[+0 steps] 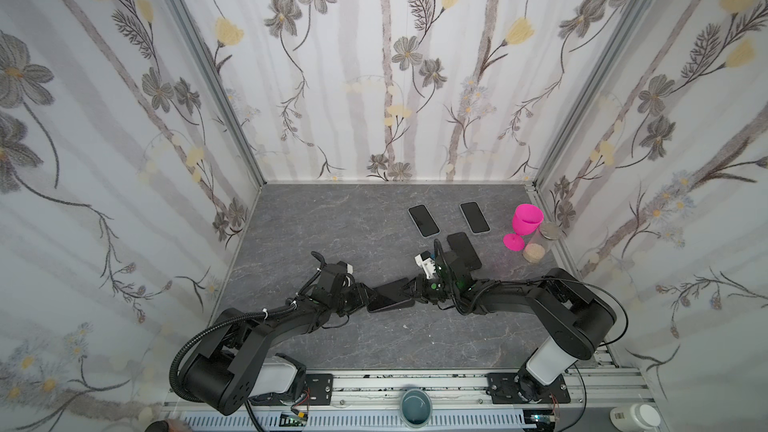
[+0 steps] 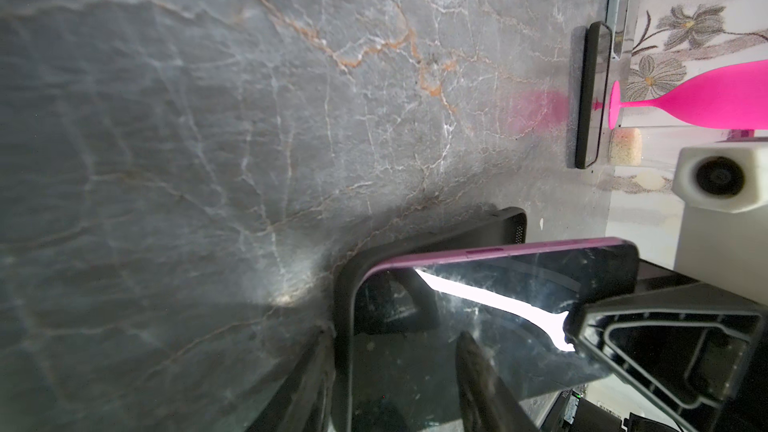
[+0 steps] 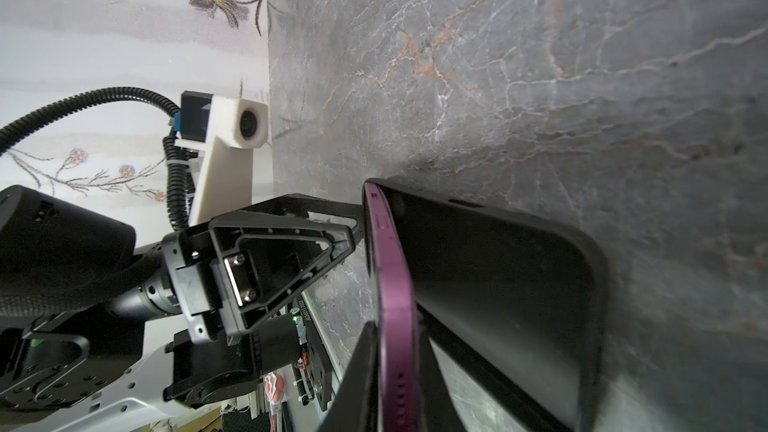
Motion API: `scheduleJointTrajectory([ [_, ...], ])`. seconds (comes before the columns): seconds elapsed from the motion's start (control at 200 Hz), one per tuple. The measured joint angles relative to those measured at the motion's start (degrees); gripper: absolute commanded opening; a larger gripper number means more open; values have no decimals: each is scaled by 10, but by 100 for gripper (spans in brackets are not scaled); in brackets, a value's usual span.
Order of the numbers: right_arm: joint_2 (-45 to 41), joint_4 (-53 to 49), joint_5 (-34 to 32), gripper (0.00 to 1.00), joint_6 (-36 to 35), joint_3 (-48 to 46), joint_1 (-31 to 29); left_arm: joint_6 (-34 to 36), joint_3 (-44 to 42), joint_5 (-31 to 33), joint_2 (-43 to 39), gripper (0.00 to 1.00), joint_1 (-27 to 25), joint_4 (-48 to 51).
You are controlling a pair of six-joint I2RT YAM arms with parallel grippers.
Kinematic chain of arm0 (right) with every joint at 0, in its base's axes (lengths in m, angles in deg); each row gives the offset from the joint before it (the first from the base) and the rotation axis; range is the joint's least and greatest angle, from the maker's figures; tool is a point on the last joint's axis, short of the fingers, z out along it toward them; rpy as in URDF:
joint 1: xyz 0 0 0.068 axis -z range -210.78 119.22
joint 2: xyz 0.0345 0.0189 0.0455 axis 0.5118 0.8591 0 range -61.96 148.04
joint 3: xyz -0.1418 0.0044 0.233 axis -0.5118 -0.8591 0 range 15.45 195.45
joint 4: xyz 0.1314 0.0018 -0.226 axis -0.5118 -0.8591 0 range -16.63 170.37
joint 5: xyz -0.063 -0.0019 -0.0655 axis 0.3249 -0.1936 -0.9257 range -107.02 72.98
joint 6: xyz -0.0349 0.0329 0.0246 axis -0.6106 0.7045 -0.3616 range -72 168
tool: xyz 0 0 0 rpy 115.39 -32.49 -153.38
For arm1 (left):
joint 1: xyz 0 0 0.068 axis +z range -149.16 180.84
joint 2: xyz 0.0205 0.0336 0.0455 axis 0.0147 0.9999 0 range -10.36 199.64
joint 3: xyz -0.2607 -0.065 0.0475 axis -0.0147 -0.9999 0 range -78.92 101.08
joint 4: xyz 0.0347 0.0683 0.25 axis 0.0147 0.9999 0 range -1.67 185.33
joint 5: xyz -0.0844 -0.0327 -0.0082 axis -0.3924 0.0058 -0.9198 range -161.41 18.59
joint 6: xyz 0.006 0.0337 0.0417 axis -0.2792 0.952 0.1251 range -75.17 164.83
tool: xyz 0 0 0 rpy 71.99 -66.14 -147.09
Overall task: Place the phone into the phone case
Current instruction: 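Fit the phone's edge into the black case rim with both grippers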
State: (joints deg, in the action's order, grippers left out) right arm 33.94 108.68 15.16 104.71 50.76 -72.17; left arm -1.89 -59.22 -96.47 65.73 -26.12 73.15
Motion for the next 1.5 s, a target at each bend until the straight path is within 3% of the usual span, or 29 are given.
scheduleJointTrajectory([
  [0.205,12,-18,-11,20,-6,1,0,0,-6,4,-4,48,-1,-7],
  [0.545,6,-139,-50,46,-52,38,-2,16,-6,13,-27,48,-3,20],
  [0.849,-28,-243,-86,55,-95,71,-2,28,-6,30,-36,46,-3,42],
  [1.129,-56,-306,-113,49,-123,71,-2,32,-5,24,-35,37,-3,46],
  [1.414,-49,-308,-98,30,-133,64,-5,46,7,7,-15,35,-3,62],
  [1.504,-31,-300,-93,25,-137,67,-8,48,8,2,-11,30,-3,62],
])
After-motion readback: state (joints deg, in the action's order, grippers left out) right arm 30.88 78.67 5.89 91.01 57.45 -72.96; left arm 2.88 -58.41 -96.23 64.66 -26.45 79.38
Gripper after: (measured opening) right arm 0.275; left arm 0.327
